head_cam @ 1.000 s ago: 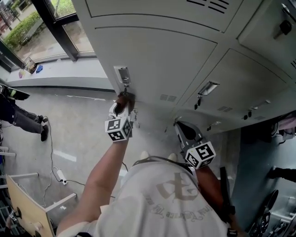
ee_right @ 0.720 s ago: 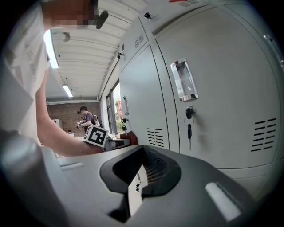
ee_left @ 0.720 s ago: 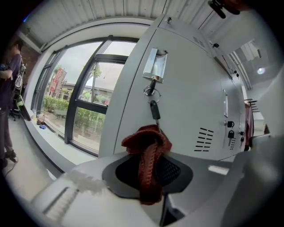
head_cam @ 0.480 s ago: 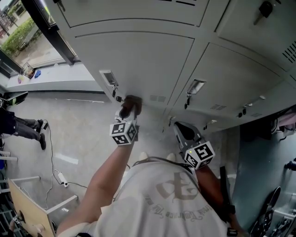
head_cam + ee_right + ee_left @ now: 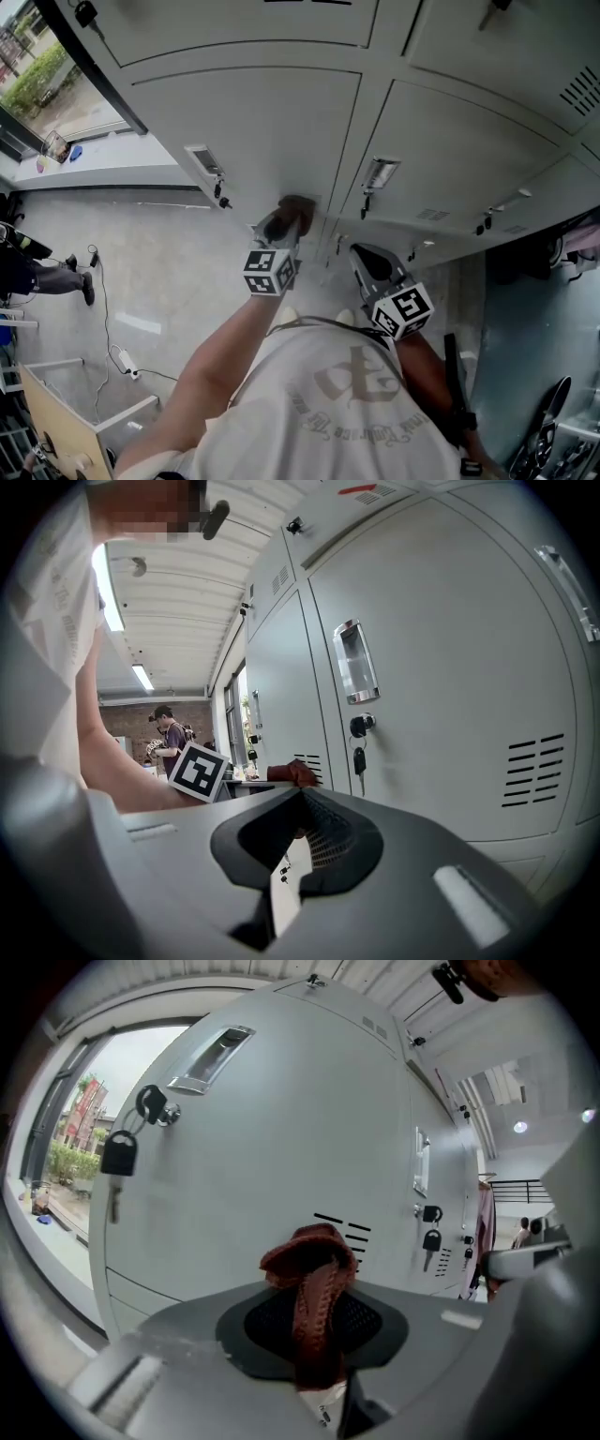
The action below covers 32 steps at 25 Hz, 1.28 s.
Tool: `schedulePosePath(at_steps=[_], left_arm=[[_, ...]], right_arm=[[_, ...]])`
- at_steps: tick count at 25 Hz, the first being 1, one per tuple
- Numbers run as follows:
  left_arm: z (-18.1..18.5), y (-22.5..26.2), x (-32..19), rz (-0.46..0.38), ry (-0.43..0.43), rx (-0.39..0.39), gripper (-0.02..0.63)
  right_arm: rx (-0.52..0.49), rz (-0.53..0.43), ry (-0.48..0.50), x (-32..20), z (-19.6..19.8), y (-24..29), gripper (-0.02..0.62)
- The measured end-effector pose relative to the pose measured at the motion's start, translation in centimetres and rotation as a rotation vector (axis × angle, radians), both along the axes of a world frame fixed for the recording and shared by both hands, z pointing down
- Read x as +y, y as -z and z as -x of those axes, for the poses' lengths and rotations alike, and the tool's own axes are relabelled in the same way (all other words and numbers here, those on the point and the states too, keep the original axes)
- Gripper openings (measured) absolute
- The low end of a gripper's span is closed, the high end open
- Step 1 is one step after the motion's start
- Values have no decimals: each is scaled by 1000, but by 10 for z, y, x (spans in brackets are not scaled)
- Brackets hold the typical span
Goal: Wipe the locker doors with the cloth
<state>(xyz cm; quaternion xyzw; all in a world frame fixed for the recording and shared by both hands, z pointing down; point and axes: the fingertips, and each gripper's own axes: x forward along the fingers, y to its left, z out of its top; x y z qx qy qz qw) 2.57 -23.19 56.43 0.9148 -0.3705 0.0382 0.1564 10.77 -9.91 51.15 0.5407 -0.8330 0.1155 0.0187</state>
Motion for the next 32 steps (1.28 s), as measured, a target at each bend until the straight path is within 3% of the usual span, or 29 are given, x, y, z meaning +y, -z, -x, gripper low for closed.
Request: schedulePosePath(at_steps=[8, 15, 24, 28, 32], left_arm=[[-16, 20, -3, -65, -69, -42, 80], [-42, -3, 17, -24, -120, -60, 80], [-55, 33, 29, -156, -132, -19, 80], [-58, 31, 29, -147, -143, -50, 80], [-46, 38, 22, -138, -83, -21, 80]], right_arm=[[32, -34, 47, -26, 7, 13, 8], [121, -17, 64, -16, -6, 17, 8], [100, -38, 83, -13, -8, 16, 8], [87, -20, 62, -15, -13, 13, 8], [85, -15, 82, -20, -11, 11, 8]])
